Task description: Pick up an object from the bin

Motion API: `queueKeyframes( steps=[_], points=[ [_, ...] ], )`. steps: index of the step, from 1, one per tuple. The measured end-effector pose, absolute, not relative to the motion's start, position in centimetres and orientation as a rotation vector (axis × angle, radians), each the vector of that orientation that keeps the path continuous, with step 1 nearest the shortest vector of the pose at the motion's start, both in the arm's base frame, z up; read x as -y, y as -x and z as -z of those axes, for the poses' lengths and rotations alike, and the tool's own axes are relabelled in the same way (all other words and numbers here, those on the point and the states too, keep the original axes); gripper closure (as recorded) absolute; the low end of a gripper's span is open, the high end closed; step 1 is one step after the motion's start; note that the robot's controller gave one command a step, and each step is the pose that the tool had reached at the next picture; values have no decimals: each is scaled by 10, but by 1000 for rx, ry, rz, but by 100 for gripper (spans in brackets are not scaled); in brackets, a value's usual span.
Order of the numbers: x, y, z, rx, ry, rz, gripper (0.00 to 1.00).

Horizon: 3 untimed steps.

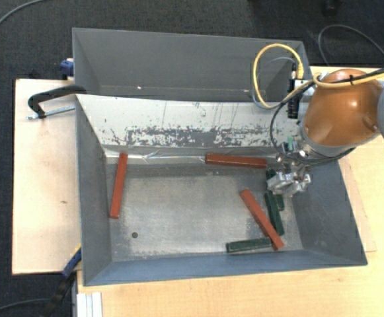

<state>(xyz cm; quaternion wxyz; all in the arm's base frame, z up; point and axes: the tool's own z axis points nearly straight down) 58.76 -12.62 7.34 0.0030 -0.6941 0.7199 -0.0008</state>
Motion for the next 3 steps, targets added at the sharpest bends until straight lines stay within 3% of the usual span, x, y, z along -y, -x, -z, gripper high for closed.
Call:
queueKeyframes(
  steps=[1,2,3],
  points=[
    [124,-587,-72,-2256,2176,-4,0],
    [126,-586,-71,-2259,2179,-2,100],
    [124,-581,-235,-2013,2401,15,100]
  ],
)
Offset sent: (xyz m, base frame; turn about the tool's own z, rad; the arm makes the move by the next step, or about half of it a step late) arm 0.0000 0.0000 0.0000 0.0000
